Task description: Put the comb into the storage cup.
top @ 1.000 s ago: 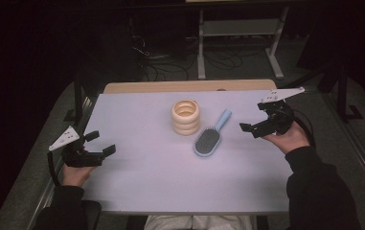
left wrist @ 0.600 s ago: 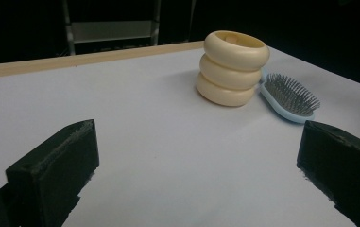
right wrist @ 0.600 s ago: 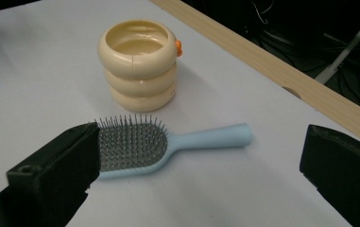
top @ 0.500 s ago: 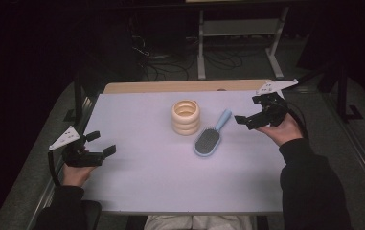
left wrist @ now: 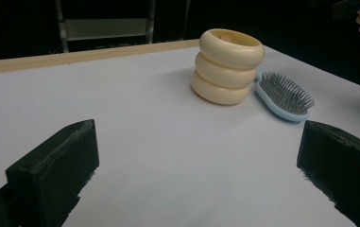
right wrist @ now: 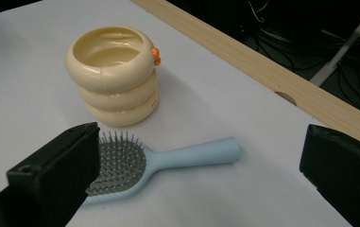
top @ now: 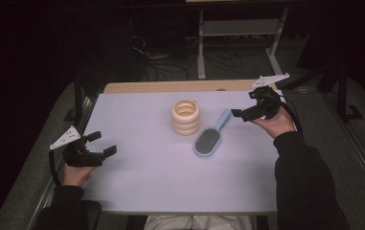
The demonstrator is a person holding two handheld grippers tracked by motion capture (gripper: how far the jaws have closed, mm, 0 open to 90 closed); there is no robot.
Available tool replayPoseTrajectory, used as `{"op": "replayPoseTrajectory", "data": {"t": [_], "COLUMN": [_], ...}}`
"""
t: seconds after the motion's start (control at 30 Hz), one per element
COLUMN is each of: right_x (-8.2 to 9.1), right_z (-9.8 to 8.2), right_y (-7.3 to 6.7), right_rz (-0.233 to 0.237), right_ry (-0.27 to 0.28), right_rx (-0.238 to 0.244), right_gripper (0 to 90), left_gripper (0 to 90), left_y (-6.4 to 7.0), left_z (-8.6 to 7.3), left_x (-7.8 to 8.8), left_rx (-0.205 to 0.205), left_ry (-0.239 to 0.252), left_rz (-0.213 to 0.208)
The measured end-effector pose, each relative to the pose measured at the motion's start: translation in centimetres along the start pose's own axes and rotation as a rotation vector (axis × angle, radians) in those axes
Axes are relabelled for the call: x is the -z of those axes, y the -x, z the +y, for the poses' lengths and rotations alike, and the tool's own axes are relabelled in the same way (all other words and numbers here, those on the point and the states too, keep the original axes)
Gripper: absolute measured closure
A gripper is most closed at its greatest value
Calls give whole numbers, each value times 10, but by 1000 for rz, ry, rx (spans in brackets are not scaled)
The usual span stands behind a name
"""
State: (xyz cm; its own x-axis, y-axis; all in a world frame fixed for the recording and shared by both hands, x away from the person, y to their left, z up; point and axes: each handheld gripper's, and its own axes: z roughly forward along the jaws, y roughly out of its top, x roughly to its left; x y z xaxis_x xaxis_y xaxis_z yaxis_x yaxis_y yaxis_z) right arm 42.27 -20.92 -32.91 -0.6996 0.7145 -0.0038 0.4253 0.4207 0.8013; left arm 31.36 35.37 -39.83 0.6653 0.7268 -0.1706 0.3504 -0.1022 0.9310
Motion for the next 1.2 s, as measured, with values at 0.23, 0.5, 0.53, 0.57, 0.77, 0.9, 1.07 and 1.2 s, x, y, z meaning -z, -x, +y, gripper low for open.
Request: {"op": "replayPoseTrajectory", "data": {"t": [0.23,0.5,0.53,0.57,0.77,0.9,1.07,1.2], "right_x": [-12,-29,-32,-37,-48,-61,-74,-81], "right_z": [1,-1,-2,-3,-7,-12,-15,-17], "right_y": [4,9,11,13,19,23,23,22], "right_rz": [-1,6,6,7,-4,-14,-16,-8], "right_ry": [-17,-11,-11,-5,-19,-32,-34,-33], "right_rx": [-8,-30,-32,-44,-57,-59,-66,-69], "right_gripper": [0,0,0,0,0,27,31,50], "left_gripper": [0,0,0,0,0,0,0,0], "left_y": [0,0,0,0,0,0,0,0], "left_z": [0,0,0,0,0,0,0,0], "left_x": [1,0,1,1,1,0,1,0], "left_rx": [3,2,3,4,3,3,3,3], "left_ry": [7,8,8,11,11,11,14,12], "left_rz": [-4,-4,-3,-3,-3,-3,-4,-5]}}
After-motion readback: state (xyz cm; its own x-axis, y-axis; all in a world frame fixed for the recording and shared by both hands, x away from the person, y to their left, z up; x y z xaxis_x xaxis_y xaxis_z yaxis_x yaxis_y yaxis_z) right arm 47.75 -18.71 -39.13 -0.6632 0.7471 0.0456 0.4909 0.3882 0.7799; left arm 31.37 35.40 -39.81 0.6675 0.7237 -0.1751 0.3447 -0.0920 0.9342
